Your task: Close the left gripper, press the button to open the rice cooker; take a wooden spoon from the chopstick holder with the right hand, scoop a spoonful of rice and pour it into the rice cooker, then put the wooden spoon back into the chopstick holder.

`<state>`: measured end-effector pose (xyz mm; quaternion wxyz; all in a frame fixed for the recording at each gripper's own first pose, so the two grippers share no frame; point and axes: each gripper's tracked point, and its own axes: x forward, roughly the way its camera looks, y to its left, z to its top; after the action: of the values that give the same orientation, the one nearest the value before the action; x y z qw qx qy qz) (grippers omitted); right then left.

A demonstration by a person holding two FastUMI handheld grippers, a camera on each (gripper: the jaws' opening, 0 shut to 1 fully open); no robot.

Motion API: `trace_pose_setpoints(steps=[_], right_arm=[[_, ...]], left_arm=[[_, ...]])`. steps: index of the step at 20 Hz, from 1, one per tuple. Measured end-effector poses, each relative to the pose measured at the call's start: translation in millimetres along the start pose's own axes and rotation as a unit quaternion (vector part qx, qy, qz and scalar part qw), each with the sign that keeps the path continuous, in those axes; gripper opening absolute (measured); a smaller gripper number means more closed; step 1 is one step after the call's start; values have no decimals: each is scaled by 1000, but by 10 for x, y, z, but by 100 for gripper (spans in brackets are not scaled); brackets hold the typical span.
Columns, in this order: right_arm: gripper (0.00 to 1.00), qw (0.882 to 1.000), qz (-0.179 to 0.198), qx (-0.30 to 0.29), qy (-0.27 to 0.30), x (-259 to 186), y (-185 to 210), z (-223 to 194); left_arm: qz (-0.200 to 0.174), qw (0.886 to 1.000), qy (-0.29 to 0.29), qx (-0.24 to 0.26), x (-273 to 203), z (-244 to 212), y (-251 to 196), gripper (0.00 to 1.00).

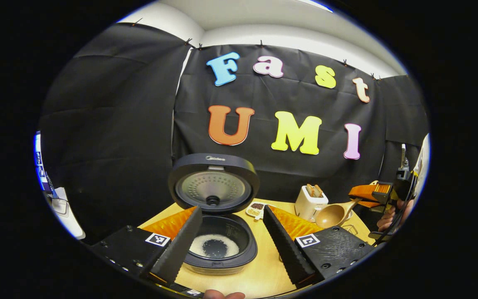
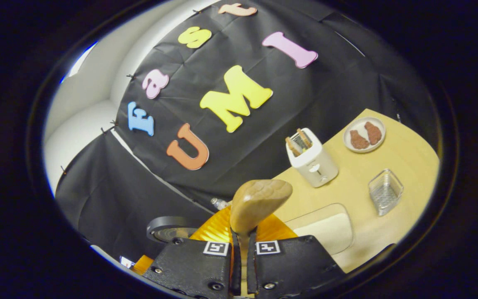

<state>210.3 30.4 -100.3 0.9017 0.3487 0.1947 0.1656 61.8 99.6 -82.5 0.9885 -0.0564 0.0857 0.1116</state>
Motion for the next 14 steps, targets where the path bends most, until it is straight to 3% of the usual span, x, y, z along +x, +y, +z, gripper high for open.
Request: trace_pose_setpoints(steps=[7, 14], right_arm=[[11, 996, -84, -29, -22, -303, -1165, 579], [11, 985, -147, -86, -35, -331, -1969, 921]], left_arm=[[9, 1000, 9, 6, 155, -42, -334, 94], [9, 1000, 2, 20, 205, 68, -581, 95]])
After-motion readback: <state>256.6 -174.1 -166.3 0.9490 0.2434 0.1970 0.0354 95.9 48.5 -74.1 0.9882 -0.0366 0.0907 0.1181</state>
